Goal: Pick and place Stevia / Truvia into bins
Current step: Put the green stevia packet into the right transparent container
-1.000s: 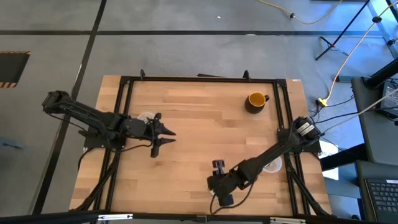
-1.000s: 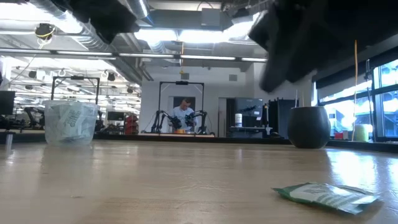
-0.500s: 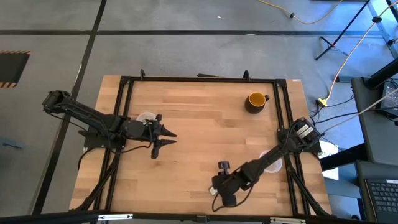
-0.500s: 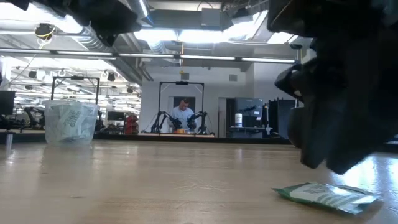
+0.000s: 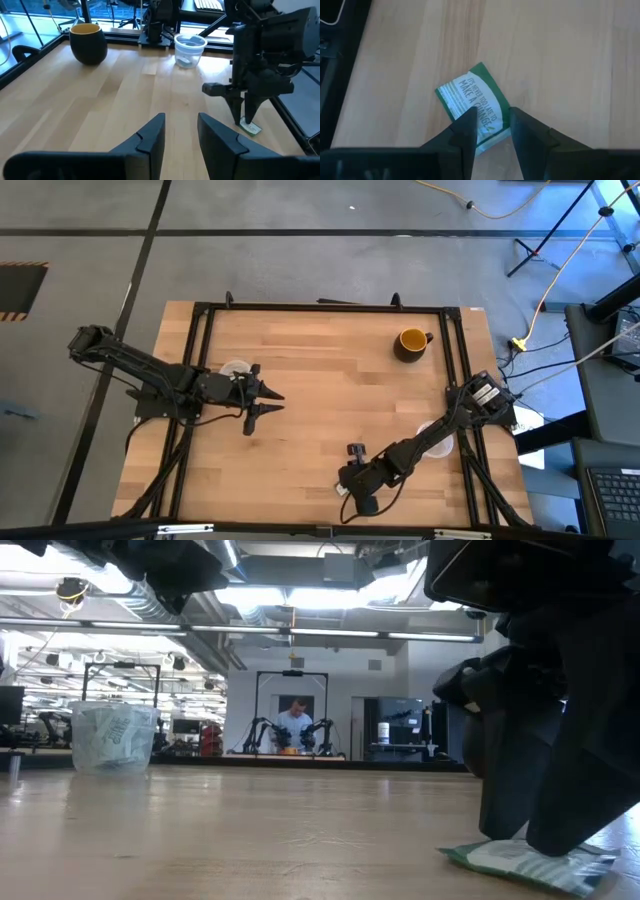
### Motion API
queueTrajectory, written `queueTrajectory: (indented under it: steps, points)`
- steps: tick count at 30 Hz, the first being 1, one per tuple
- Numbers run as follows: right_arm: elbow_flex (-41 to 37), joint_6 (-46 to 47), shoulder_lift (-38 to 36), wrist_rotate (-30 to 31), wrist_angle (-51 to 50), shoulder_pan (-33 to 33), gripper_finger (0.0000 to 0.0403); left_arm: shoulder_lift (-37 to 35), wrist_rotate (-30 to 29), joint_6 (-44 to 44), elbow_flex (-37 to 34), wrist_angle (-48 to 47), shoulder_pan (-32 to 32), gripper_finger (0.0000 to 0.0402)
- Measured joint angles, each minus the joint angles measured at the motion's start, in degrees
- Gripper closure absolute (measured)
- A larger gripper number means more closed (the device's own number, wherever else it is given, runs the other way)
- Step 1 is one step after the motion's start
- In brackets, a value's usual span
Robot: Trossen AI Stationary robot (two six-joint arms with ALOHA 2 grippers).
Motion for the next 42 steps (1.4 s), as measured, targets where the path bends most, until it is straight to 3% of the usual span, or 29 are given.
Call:
queueTrajectory:
  steps: [24,35,42]
  points:
    - [-0.15,0.20,0.35,-0.42,-0.57,0.00,0.0285,1.34,-0.07,0.99,0.00,-1.02,0.02,0.0298]
    - [-0.15,0.00,0.35,-0.72,-0.31,0.04,0.0358,2.75,-5.29,1.03,0.00,-1.03,0.17,0.0299]
    - [1.05,-0.67,0.45,-0.81,-1.48,0.04,0.0365,2.75,-5.27,1.04,0.00,-1.03,0.17,0.0295]
